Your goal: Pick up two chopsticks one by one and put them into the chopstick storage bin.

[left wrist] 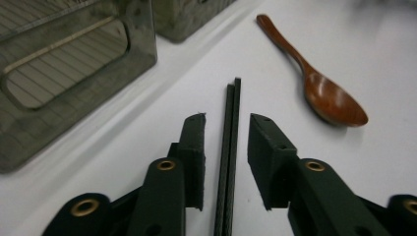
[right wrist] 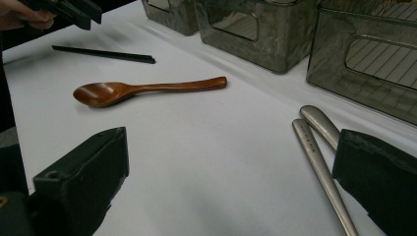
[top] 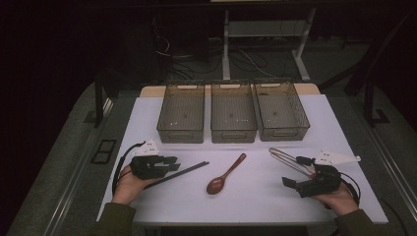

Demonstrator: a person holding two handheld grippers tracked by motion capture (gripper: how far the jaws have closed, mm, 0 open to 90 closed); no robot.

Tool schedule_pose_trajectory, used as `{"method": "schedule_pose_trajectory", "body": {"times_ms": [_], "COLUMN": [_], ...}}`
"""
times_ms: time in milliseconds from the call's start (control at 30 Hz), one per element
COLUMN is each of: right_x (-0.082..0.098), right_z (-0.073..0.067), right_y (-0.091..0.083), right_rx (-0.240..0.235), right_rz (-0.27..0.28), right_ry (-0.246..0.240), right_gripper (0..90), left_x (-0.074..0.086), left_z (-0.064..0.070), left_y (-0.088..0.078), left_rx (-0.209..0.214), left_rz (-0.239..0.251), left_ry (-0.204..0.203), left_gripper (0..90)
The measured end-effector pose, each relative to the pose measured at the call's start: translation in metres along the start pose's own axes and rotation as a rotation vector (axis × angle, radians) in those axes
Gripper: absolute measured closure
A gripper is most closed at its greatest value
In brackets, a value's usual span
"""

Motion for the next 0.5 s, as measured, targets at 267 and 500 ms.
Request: {"method": "schedule_pose_trajectory", "body": {"times_ms": [267,500], "right_x": [0.0,0.001], "right_z": [0.0,0.0], "right_y": [0.0,0.001], "right_rx": [0.001,0.001], "right_rz": [-0.003,-0.004], "right_ry": [-0.002,-0.004], "right_gripper": [0.0,0.0], "left_x": [0.014,0.023], "left_z": [-0.002,-0.003], "left_y": [0.008,0.01], "left_rx": [-0.001,0.011], "left_rz": [-0.087,-0.118], "left_ry": [0.024,0.013], "left_gripper": [76.7,80.1]}}
Point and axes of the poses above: each handheld gripper's, and its own axes: y roughly forward along the jaws, x roughly out of its underside, z roughly to its right, the point moved 10 cm from there along y, roughly forward along the jaws, and after that the axes turned 9 degrees about -z, right-handed, at the moved point
